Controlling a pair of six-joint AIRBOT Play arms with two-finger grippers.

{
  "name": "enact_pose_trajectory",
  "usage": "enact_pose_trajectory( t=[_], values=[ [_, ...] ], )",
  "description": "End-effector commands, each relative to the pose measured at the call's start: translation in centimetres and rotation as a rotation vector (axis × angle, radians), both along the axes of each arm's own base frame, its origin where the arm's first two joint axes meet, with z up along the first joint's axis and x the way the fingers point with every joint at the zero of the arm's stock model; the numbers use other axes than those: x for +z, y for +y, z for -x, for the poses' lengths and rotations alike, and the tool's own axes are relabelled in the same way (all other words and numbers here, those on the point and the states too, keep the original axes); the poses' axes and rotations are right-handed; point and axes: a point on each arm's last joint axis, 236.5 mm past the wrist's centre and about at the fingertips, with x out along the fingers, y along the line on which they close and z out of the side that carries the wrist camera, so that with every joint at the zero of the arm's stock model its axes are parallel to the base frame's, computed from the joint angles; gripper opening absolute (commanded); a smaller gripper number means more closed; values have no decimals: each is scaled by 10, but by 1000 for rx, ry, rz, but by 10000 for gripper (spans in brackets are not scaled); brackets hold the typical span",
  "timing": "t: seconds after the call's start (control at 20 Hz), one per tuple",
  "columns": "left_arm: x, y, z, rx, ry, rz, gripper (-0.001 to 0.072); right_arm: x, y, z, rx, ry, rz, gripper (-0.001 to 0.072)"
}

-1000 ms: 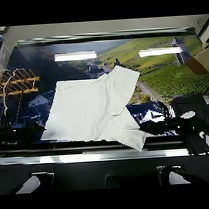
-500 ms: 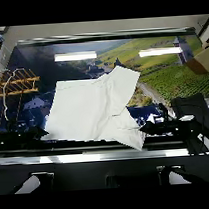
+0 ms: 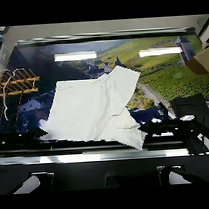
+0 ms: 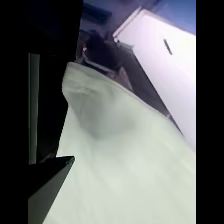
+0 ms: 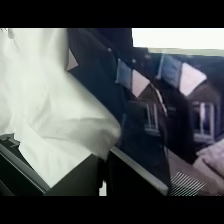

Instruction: Fold the clothes and pants, and hang the long-sleeved shirts on hangers.

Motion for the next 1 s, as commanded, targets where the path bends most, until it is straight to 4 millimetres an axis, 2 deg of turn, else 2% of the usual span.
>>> enact_pose_trajectory(
  t=[0.0, 0.1, 0.15, 0.2, 0.25, 0.3, 0.4, 0.45, 0.55, 0.6, 0.7, 0.8, 0.85, 0.95],
  values=[
    [-9, 0, -9, 30, -3, 9, 717, 4, 4, 2, 5, 4, -26, 34],
    [-18, -8, -11, 20, 15, 28, 705, 7, 6, 1, 5, 0, -39, 34],
    [-23, -12, -14, 13, 20, 28, 622, 7, 7, 1, 6, 1, -41, 34],
    [-26, -15, -15, 2, 23, 24, 405, 8, 7, 2, 8, 3, -44, 34],
    [-28, -17, -15, -8, 23, 20, 112, 9, 8, 3, 11, 6, -50, 34],
    [-27, -19, -16, -14, 21, 20, 18, 10, 9, 4, 13, 9, -57, 34],
    [-22, -20, -20, -11, 10, 32, 17, 19, 10, 1, 15, -22, -60, 33],
    [-15, -21, -26, -5, -10, 40, 17, 31, 12, -4, 19, -71, -73, 32],
    [16, -23, -51, 21, -106, 68, 16, 75, 21, -17, 58, -191, -131, 32],
    [41, -23, -68, 26, -182, 74, 16, 106, 25, -24, 91, -262, -162, 32],
    [117, -20, -104, 10, -388, 43, 16, 172, 25, -40, 135, -396, -159, 32],
    [222, -13, -128, 8, -631, -56, 16, 254, 21, -57, 132, -586, -106, 32],
    [285, -12, -129, 8, -775, -120, 16, 303, 21, -61, 121, -699, -81, 32],
    [410, -18, -109, 8, -1077, -265, 16, 407, 25, -54, 84, -928, -62, 32]
  ],
)
